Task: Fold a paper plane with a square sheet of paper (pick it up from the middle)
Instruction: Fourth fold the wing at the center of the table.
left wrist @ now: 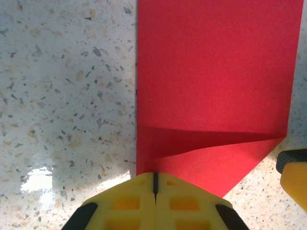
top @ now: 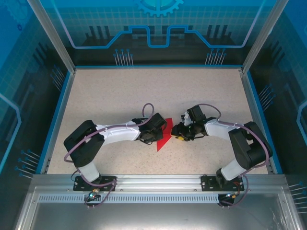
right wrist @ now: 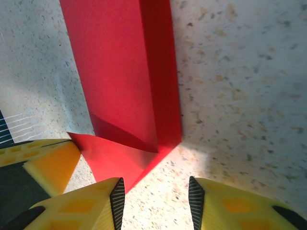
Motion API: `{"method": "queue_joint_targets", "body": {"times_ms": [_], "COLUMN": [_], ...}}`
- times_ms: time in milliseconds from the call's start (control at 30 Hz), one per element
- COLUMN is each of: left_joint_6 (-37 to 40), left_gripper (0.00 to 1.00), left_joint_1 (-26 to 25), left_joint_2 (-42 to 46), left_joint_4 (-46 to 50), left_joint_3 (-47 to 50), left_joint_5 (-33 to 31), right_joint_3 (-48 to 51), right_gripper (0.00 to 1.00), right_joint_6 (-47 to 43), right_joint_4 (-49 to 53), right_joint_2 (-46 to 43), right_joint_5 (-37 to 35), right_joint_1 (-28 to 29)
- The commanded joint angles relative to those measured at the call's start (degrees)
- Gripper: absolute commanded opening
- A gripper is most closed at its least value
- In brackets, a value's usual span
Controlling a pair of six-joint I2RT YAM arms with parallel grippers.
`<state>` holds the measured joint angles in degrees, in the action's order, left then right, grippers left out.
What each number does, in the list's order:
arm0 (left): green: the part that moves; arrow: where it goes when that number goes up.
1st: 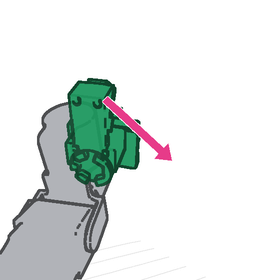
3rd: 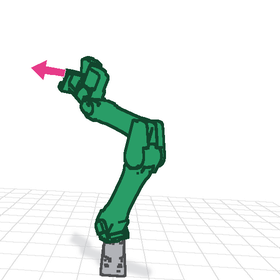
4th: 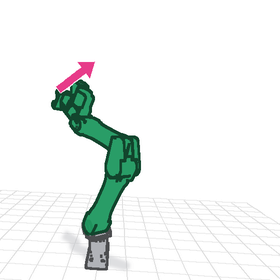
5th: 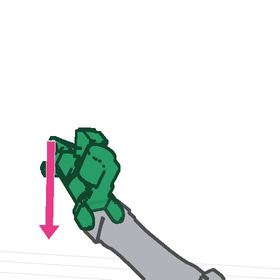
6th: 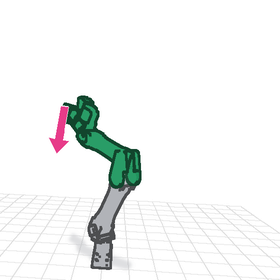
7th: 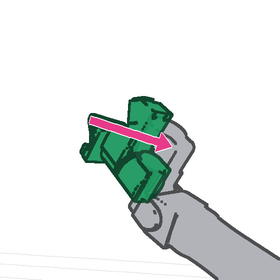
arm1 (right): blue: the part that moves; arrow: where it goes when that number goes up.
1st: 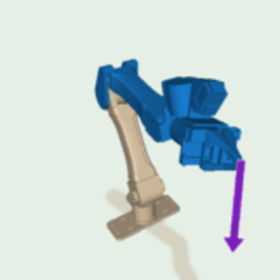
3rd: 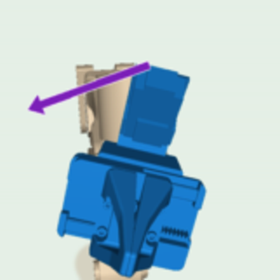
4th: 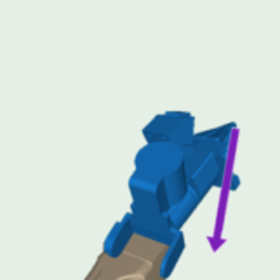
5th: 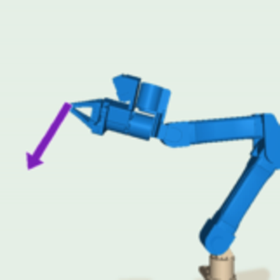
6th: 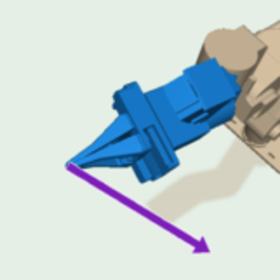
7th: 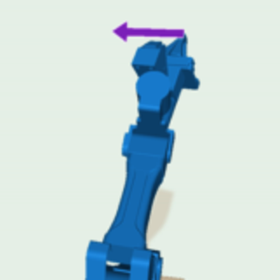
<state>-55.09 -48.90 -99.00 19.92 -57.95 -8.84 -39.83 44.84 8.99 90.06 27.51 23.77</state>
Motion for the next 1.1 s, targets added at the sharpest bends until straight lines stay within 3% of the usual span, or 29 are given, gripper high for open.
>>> {"method": "queue_joint_targets", "body": {"times_ms": [0,800,1067], "left_joint_6": [1.36,1.48,1.65], "left_gripper": [0.04,0.03,0.03], "left_joint_1": [0.48,0.56,0.57], "left_joint_2": [-1.75,-2.78,-2.65], "left_joint_4": [2.27,2.27,2.58], "left_joint_3": [-1.86,-1.44,-1.61], "left_joint_5": [-1.62,-1.36,-1.44], "right_joint_3": [-1.91,-5.03,-3.69], "right_gripper": [0.42,0.38,0.24], "right_joint_6": [0.84,2.92,2.55], "right_joint_4": [0.06,-0.81,-6.94], "right_joint_2": [1.43,6.0,6.92], "right_joint_5": [0.93,-0.4,5.29], "right_joint_1": [1.35,2.77,2.86]}}
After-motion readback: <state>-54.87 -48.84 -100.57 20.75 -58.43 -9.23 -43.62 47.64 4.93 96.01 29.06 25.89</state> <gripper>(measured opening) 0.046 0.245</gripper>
